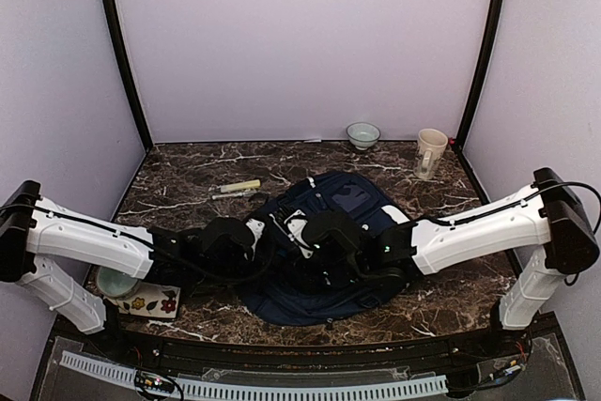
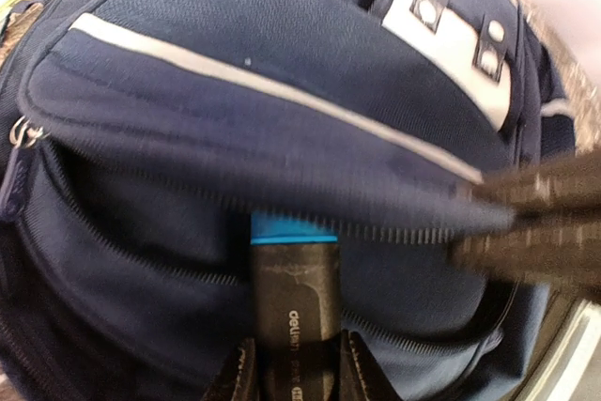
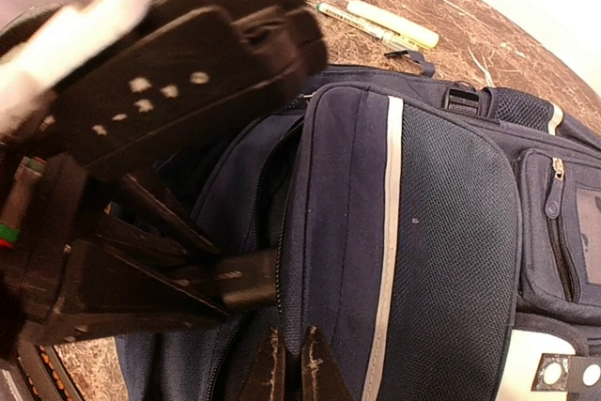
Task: Pack the student bag
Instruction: Place the pen in the second largest pocket of the bag.
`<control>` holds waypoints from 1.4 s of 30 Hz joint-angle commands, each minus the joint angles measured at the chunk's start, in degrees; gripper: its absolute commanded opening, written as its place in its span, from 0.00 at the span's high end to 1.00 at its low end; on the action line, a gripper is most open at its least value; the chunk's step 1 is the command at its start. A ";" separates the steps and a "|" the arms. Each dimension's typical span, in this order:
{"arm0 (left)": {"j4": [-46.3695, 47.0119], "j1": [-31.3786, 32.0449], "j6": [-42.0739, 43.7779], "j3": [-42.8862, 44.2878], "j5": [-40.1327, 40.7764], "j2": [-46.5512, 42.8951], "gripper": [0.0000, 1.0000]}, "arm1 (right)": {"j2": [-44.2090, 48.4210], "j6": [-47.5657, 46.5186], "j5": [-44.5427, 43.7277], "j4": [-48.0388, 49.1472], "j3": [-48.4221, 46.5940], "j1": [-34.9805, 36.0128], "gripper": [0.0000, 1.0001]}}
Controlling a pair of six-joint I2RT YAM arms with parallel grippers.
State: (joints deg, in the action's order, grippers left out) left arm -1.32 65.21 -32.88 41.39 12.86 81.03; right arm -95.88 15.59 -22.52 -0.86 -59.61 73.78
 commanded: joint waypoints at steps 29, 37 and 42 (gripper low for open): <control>27.10 -1.75 -12.41 1.16 -2.30 11.89 1.00 | 7.52 1.64 0.30 4.64 5.58 2.89 1.00; 32.73 -1.90 -11.11 -0.69 -8.54 11.32 0.67 | 7.90 1.53 -0.15 5.01 6.28 2.86 1.00; 38.29 -1.89 -9.65 -2.63 -14.35 9.80 0.52 | 8.28 1.53 -0.81 5.04 6.73 2.90 1.00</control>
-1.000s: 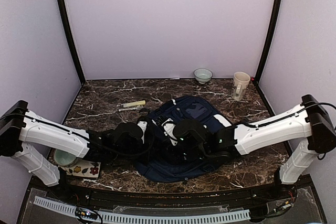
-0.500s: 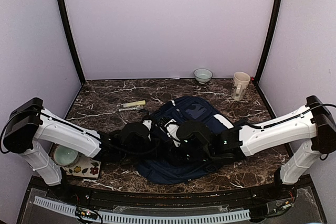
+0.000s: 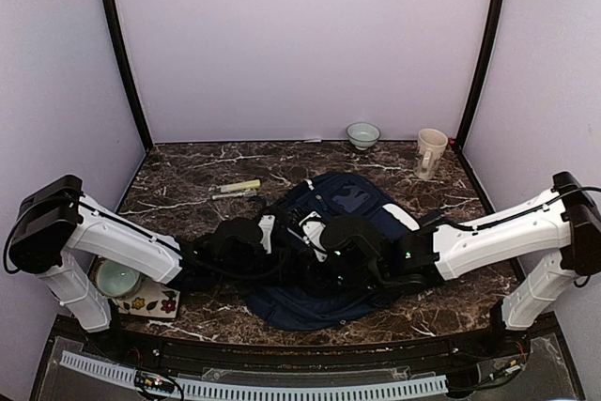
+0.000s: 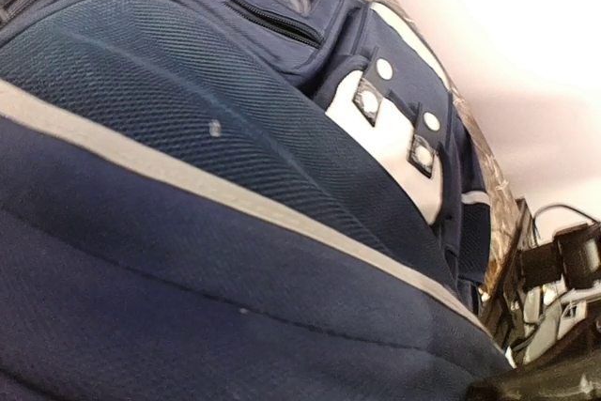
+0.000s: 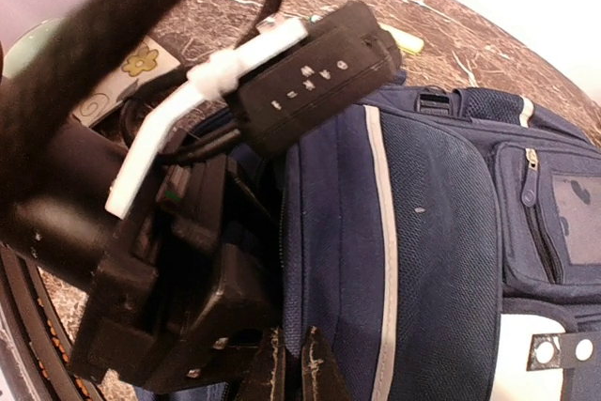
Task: Pack the student bag
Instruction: Place the pen in the second largest pocket of the bag.
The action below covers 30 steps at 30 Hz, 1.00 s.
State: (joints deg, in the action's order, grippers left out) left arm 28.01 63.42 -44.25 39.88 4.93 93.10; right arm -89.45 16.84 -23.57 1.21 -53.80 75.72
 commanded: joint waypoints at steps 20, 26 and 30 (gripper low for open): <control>1.44 0.04 12.78 -8.25 -11.36 -18.68 0.41 | 2.53 0.75 -3.95 4.93 3.29 0.93 1.00; -11.68 0.03 16.58 -8.91 2.24 -26.58 0.42 | 2.09 0.92 -5.11 5.38 4.44 0.92 1.00; -22.46 -0.10 17.71 -7.73 16.08 -30.05 0.34 | 2.26 1.22 -5.30 5.94 5.88 0.98 1.00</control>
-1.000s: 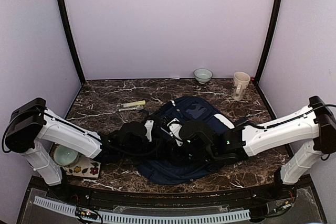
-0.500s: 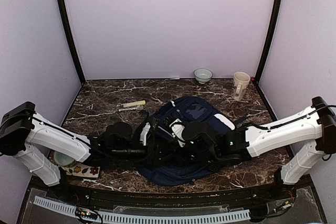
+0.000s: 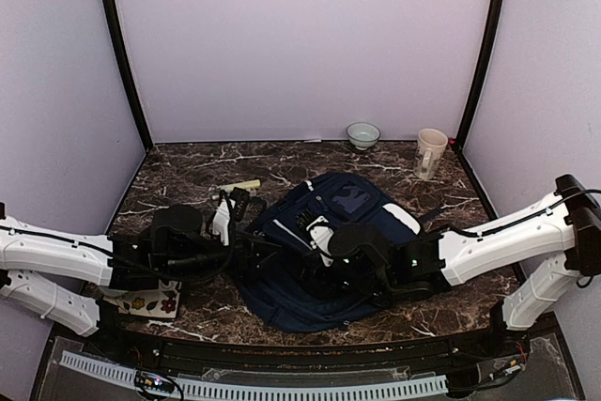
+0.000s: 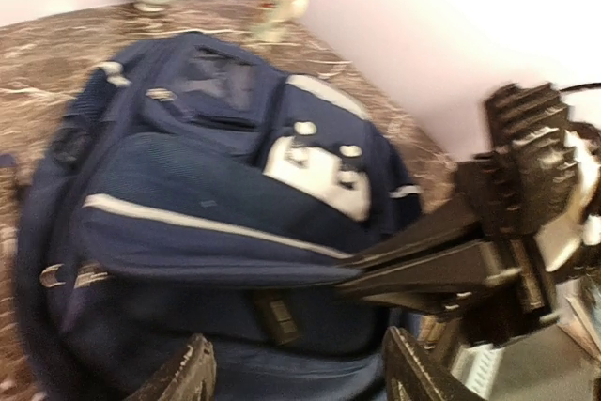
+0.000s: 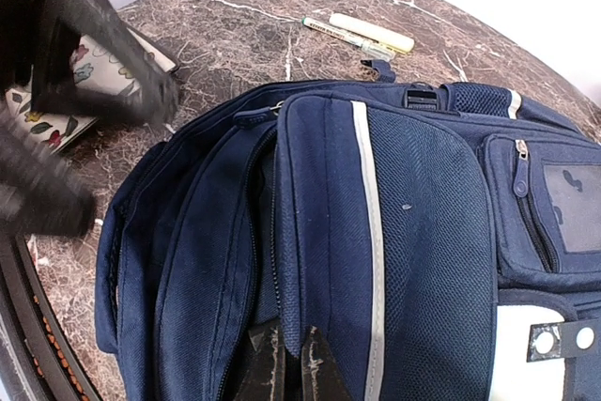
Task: Pack the student bag
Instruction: Place the pen in the second largest pocket of the bag, then pick up the pen at the center of the board.
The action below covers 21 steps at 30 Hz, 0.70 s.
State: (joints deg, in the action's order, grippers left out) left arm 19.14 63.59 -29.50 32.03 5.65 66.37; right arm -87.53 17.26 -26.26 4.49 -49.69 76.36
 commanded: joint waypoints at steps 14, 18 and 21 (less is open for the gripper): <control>-16.11 -17.92 8.86 -0.59 22.39 -3.30 0.13 | 1.28 2.63 -2.46 2.83 4.88 0.28 1.00; -13.95 -25.78 11.55 2.99 13.69 3.11 0.13 | 1.65 2.95 -2.07 3.06 5.30 0.30 1.00; -14.17 -29.46 14.57 8.05 7.53 10.98 0.14 | 1.79 3.03 -1.82 3.21 5.48 0.43 1.00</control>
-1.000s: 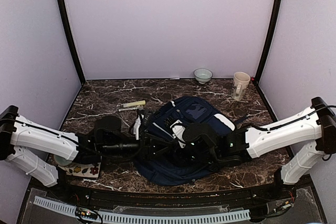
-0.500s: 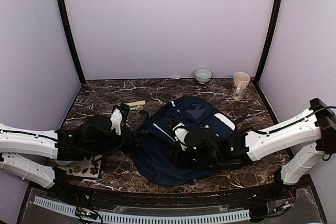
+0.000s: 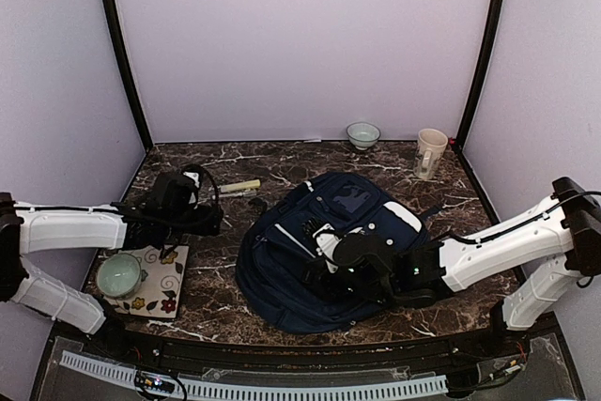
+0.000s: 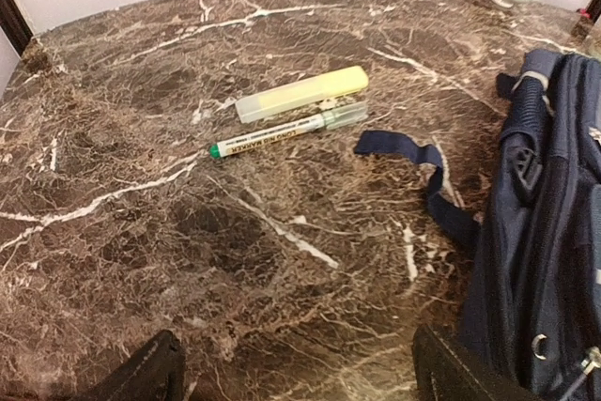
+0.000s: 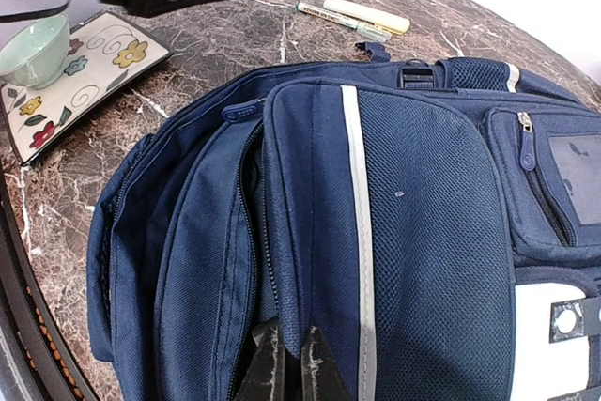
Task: Pack the student bag
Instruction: Pick up the pen at the center of the board.
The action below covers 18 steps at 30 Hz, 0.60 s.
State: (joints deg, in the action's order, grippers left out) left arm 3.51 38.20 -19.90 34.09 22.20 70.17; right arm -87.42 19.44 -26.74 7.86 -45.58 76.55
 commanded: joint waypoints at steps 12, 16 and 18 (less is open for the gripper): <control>-2.77 -15.63 12.02 29.41 -20.99 29.99 0.20 | 4.27 1.65 -2.49 -0.84 3.91 0.21 1.00; -6.36 -18.16 13.68 35.99 -23.28 36.18 0.20 | 4.87 1.75 -2.86 -0.63 4.55 0.18 1.00; -7.02 -19.84 13.75 38.18 -24.71 38.69 0.20 | 4.81 1.66 -2.88 -0.71 4.58 0.18 1.00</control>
State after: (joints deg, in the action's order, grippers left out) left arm 0.97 20.69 -8.45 68.05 2.28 105.23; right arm -83.68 20.27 -27.11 7.92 -42.02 76.62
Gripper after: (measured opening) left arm 0.799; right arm 0.043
